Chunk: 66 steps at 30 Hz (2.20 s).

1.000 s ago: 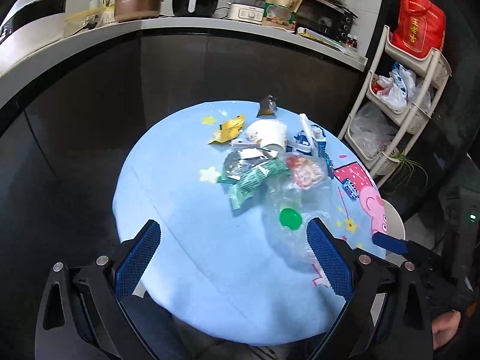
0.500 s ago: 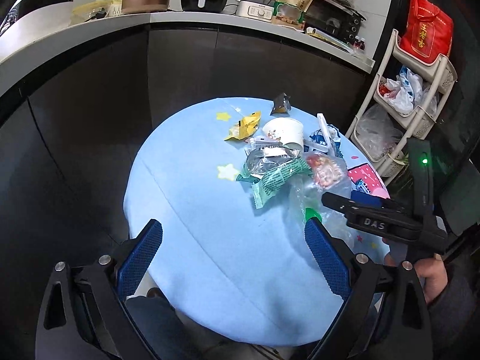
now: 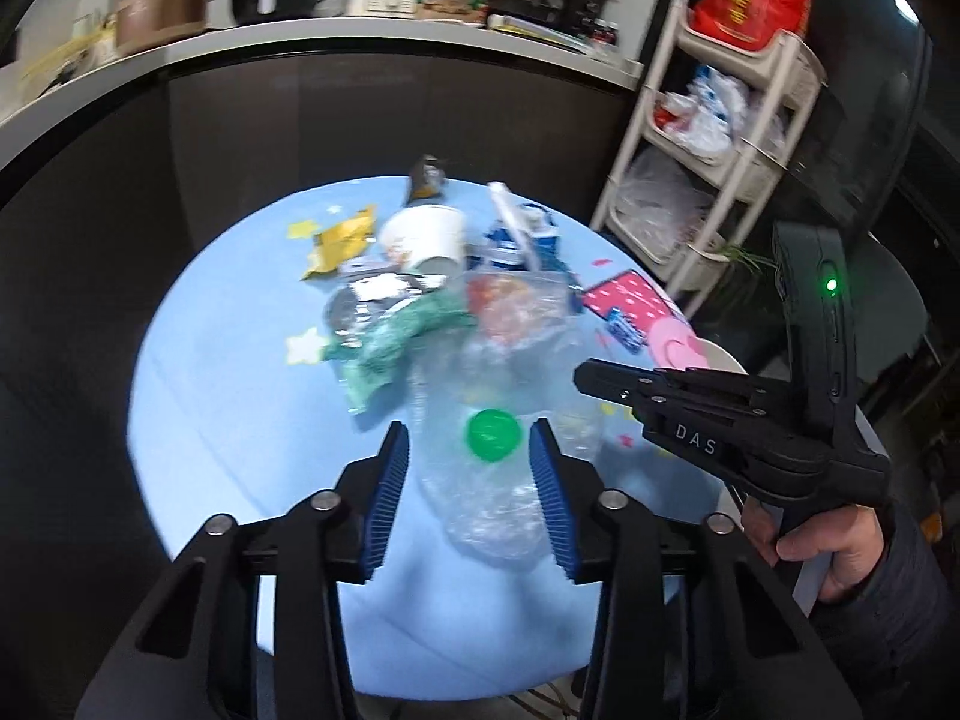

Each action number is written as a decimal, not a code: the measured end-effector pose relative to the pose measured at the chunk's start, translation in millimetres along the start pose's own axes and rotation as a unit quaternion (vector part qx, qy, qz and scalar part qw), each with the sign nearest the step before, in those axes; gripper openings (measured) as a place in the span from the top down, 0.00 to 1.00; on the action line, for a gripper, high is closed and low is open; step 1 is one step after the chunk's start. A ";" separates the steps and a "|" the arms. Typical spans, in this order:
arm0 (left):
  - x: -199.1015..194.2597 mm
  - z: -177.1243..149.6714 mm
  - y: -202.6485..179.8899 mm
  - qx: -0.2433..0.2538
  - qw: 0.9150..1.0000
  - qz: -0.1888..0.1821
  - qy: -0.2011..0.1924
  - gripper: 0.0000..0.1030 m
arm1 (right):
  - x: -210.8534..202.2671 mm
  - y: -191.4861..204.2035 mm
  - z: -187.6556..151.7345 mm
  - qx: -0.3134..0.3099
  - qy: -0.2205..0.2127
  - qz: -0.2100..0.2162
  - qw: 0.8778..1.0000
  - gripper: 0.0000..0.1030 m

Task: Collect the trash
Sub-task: 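Grasp the green cap with the left tool while the right tool grasps the clear bag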

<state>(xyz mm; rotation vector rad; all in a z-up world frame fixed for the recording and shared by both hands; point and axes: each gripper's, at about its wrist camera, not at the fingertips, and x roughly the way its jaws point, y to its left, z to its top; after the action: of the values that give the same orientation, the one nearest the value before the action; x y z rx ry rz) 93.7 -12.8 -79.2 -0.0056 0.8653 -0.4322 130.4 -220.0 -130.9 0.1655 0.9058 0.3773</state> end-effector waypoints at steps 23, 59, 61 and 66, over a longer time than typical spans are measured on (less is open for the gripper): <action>135.7 7.6 -12.8 0.012 0.994 0.023 0.107 0.66 | -13.1 -43.9 -25.5 0.058 -0.003 0.015 0.998 0.81; -17.3 12.7 10.2 -0.030 0.999 0.024 -0.025 0.66 | -95.8 -11.1 6.0 0.018 -0.110 0.051 0.992 0.97; -20.8 16.0 0.9 -0.023 0.999 0.015 -0.030 0.66 | -113.9 -13.6 8.8 0.020 -0.129 0.047 0.990 0.97; -21.7 25.6 -23.3 0.000 0.999 -0.002 -0.037 0.66 | -148.2 -22.9 15.3 0.023 -0.164 0.033 0.986 0.97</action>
<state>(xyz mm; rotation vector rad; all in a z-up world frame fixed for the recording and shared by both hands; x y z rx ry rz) 91.8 -30.3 -42.4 -0.0241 0.7922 -0.4333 65.7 -298.3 -19.4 0.2914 0.5854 0.3785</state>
